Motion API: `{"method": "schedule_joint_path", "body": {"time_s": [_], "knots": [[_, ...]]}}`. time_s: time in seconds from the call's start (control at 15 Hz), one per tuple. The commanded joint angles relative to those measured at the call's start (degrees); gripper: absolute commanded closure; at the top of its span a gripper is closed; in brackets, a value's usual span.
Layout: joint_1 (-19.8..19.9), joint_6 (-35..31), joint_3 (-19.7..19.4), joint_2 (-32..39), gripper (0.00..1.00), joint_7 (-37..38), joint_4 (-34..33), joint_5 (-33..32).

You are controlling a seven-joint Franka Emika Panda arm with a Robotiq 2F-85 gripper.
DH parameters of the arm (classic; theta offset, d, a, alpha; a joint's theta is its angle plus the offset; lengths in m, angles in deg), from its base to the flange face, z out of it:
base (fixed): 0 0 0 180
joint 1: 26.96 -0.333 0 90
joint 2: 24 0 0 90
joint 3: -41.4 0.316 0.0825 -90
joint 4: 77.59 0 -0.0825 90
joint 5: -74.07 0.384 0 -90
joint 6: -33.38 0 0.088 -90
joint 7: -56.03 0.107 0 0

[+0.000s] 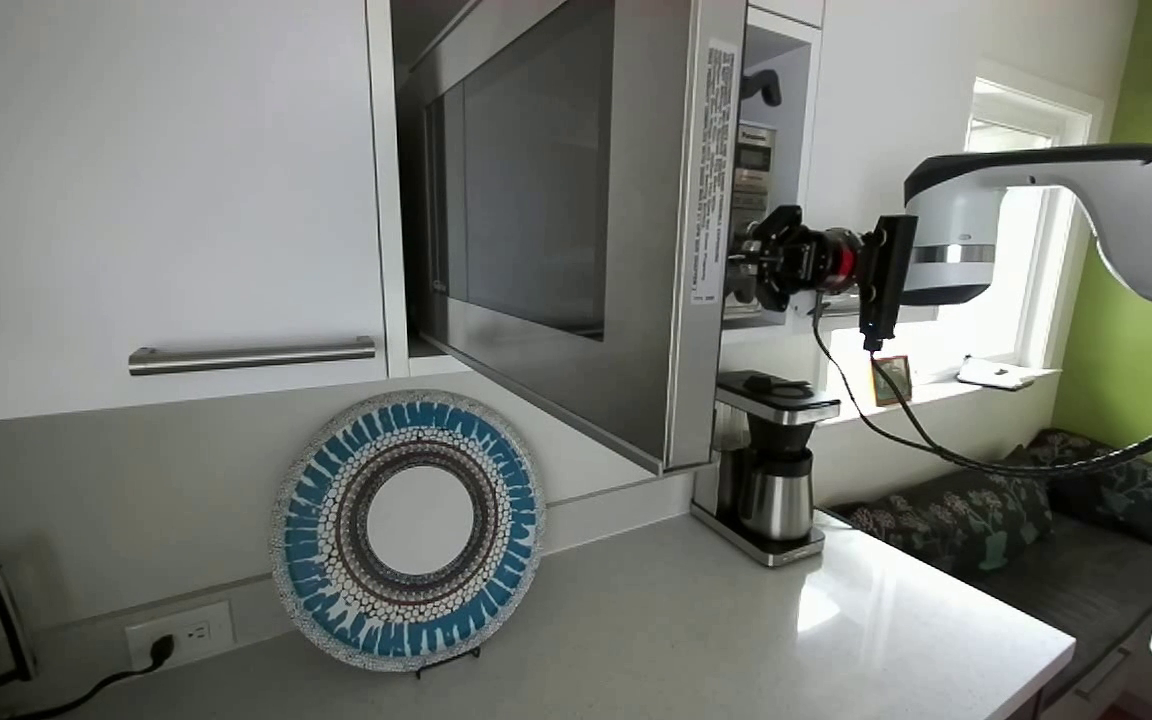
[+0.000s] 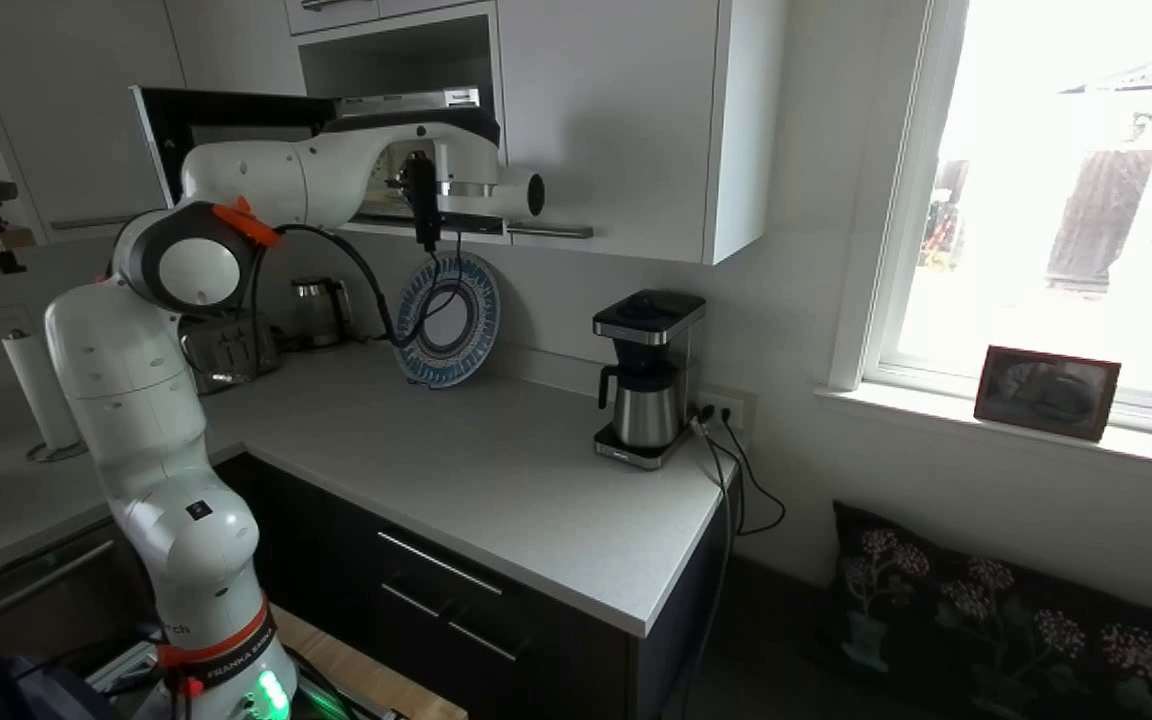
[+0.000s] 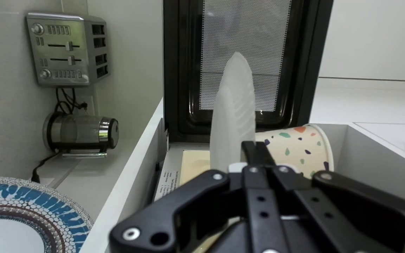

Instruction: Put the white plate with a paper cup on it inside the microwave

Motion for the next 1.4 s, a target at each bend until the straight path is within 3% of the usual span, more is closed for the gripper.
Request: {"method": "schedule_joint_path", "body": {"time_s": [0.0, 0.93, 1.33], "knots": [[-0.19, 0.14, -0.34, 0.26, 0.99, 0.14, -0.32, 0.04], [-0.08, -0.05, -0.46, 0.47, 1.00, 0.70, -1.00, -0.15], [-1.21, -6.66, 0.87, -0.33, 1.00, 2.99, -3.19, 0.77]]}}
